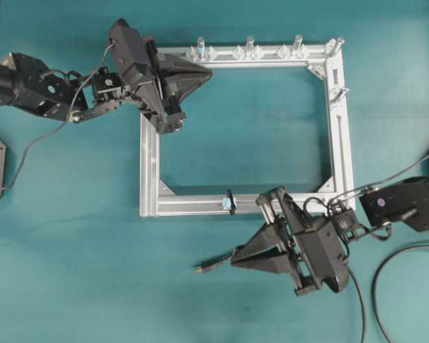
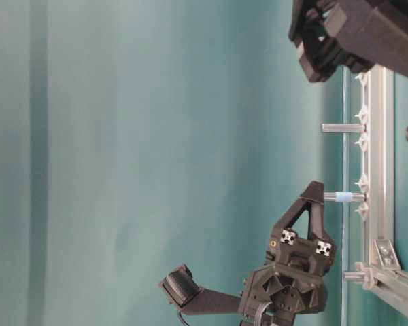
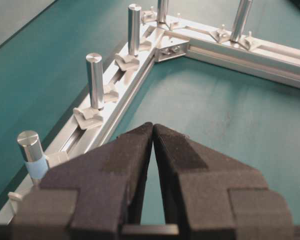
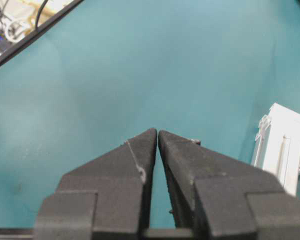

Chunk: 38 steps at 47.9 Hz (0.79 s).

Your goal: Insert the wire through the string loop located in the center.

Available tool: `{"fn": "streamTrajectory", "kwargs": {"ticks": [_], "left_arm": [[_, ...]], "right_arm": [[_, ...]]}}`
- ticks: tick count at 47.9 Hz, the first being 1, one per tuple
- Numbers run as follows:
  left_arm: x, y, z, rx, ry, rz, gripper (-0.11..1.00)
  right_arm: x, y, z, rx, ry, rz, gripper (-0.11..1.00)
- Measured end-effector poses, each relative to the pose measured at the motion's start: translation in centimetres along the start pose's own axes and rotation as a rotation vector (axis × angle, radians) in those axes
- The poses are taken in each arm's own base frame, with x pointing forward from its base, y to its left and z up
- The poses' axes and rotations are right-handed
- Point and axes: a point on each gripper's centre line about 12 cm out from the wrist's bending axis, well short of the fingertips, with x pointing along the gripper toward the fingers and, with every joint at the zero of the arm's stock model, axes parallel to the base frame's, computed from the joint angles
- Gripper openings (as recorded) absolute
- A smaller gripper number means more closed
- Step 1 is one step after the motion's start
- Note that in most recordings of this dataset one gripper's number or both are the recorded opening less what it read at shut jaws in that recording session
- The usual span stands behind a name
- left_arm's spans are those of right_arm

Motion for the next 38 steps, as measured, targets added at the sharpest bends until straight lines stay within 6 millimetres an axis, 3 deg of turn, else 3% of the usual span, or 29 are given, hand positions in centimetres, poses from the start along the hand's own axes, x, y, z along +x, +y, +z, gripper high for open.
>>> {"fn": "streamTrajectory", "kwargs": {"ticks": [2, 5, 7, 21, 38], "left_arm": [[0.0, -0.2, -0.1, 0.005, 0.014, -0.007, 0.12], [-0.2, -0.7, -0.4, 0.022, 0.068, -0.031, 0.01], [-0.4, -1.2, -0.4, 0.030, 0.098, -0.046, 0.00], [-1.8, -2.3, 0.9, 0.044, 0.224, -0.078, 0.00], [-4.1, -4.7, 2.4, 0.067, 0.207, -0.149, 0.00]], "right_arm": [[0.0, 0.0, 0.0, 0.001, 0.000, 0.000, 0.18], [0.0, 0.0, -0.2, 0.006, 0.008, 0.000, 0.04], [0.0, -0.1, -0.3, 0.009, 0.014, -0.002, 0.00], [0.4, -0.2, 0.2, 0.014, 0.016, -0.005, 0.00], [1.2, -0.3, 0.0, 0.017, 0.112, -0.007, 0.00]]}}
